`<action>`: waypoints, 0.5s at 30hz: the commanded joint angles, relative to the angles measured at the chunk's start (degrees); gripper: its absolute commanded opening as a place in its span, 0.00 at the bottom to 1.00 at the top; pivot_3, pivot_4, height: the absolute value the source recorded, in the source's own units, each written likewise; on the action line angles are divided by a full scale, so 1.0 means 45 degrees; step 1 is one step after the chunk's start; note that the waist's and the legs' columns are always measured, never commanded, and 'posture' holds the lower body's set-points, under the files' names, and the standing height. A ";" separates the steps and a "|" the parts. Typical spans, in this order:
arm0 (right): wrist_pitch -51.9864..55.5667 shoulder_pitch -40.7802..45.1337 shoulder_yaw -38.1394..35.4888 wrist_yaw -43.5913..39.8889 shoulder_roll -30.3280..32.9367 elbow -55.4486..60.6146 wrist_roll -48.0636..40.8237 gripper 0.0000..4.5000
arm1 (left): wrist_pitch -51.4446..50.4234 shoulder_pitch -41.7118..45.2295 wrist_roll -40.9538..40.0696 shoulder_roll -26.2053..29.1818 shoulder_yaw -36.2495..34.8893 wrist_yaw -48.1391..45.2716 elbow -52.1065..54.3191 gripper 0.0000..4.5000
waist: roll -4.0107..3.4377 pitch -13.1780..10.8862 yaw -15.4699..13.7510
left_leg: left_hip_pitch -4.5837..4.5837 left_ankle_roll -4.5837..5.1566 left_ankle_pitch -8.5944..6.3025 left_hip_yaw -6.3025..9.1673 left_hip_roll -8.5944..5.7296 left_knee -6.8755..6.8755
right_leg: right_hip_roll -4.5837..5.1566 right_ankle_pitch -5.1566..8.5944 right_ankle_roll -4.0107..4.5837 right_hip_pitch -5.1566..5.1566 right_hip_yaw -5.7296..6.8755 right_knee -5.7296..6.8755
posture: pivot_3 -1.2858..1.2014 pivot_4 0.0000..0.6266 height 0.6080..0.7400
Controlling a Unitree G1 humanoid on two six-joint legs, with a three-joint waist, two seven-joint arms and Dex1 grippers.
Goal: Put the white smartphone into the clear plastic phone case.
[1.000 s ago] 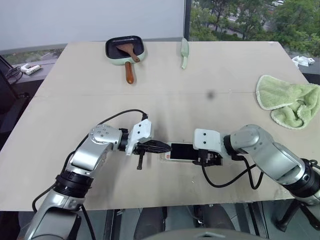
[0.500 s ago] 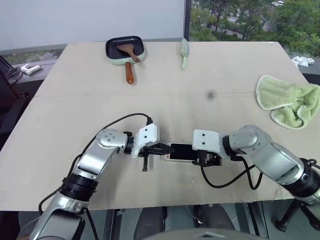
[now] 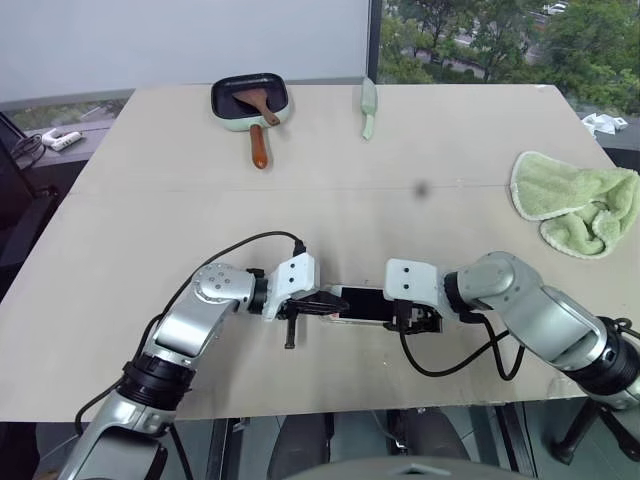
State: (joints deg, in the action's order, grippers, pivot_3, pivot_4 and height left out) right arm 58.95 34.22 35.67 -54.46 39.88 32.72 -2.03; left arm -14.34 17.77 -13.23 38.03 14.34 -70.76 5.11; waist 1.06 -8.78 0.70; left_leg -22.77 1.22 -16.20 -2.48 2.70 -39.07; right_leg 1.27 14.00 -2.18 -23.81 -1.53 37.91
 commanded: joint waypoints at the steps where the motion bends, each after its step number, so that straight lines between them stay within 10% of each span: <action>1: 0.0069 0.0152 0.0276 0.0141 -0.0044 0.0225 -0.0055 0.62 | -0.0136 -0.0362 0.0486 0.0150 0.0471 0.0098 -0.0238 0.00 | 0.0000 0.0005 0.0000 | 0.0002 0.0000 0.0000 0.0000 0.0001 0.0000 | -0.0001 0.0000 0.0000 0.0002 0.0000 0.0000 | 0.52 0.24 1.00; 15: -0.0207 0.0168 0.0753 0.0044 0.0292 0.0442 -0.0080 0.62 | 0.0200 -0.0783 0.0672 0.0066 0.0641 0.0323 -0.0647 0.00 | -0.0004 0.0060 0.0004 | 0.0023 0.0001 -0.0001 0.0043 0.0002 0.0000 | -0.0003 0.0001 0.0002 0.0023 0.0004 -0.0002 | 0.52 0.24 1.00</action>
State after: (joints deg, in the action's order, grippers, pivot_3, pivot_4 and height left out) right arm 58.90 34.84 37.41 -53.50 40.39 32.85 -2.19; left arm -12.61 15.92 -12.70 37.81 14.79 -69.52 4.28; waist 1.04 -8.51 0.72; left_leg -22.66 1.22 -16.20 -2.28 2.71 -39.07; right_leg 1.26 14.01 -2.17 -23.70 -1.51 37.90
